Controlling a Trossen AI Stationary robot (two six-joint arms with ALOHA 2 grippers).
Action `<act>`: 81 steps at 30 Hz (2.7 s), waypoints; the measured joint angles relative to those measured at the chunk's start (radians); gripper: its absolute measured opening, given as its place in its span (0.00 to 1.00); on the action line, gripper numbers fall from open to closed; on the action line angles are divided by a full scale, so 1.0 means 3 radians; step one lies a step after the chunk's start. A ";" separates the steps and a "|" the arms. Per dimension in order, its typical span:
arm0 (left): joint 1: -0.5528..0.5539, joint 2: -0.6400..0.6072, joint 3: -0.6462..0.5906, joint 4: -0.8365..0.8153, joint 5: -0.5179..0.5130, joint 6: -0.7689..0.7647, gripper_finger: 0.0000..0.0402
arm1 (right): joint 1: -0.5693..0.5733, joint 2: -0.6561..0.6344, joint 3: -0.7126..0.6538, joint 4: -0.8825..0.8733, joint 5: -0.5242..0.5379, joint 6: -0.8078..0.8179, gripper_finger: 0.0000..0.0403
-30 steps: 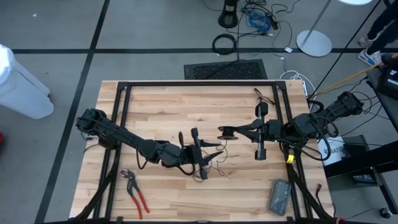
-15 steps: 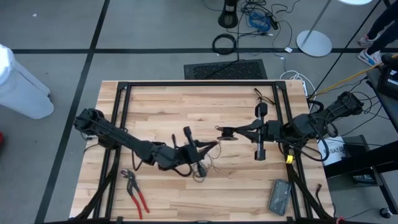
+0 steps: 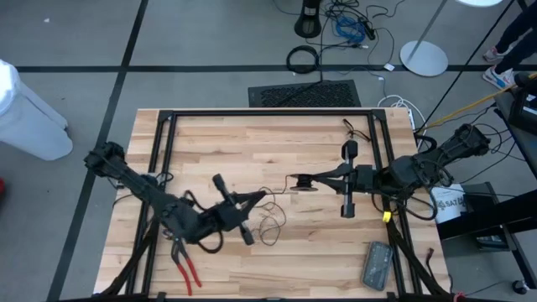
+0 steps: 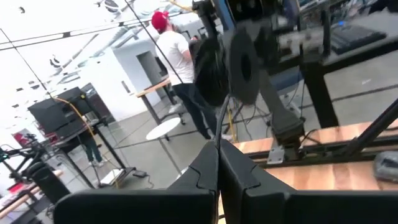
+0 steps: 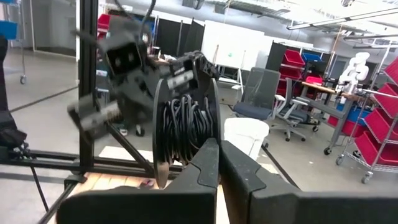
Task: Coil cords
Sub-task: Uncoil the black wire from the black spool
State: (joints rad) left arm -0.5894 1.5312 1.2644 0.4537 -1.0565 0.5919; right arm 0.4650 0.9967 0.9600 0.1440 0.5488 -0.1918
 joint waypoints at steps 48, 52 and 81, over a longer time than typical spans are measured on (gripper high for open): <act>0.0324 0.0464 0.0001 0.0342 0.1986 -0.0896 0.00 | -0.0640 0.0686 0.0000 0.0449 0.0032 -0.0087 0.00; 0.0477 0.0581 0.0001 0.0228 0.2257 -0.1130 0.00 | -0.0569 0.0592 0.0000 0.0450 0.0016 -0.0089 0.00; 0.0827 0.0649 0.0001 -0.1158 0.1714 -0.1349 0.00 | 0.0020 0.0038 0.0000 0.0434 0.0020 -0.0127 0.00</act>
State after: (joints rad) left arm -0.3412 1.7260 1.2648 0.1063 -0.5424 0.1871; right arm 0.4710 1.0082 0.9600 0.2743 0.5549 -0.2298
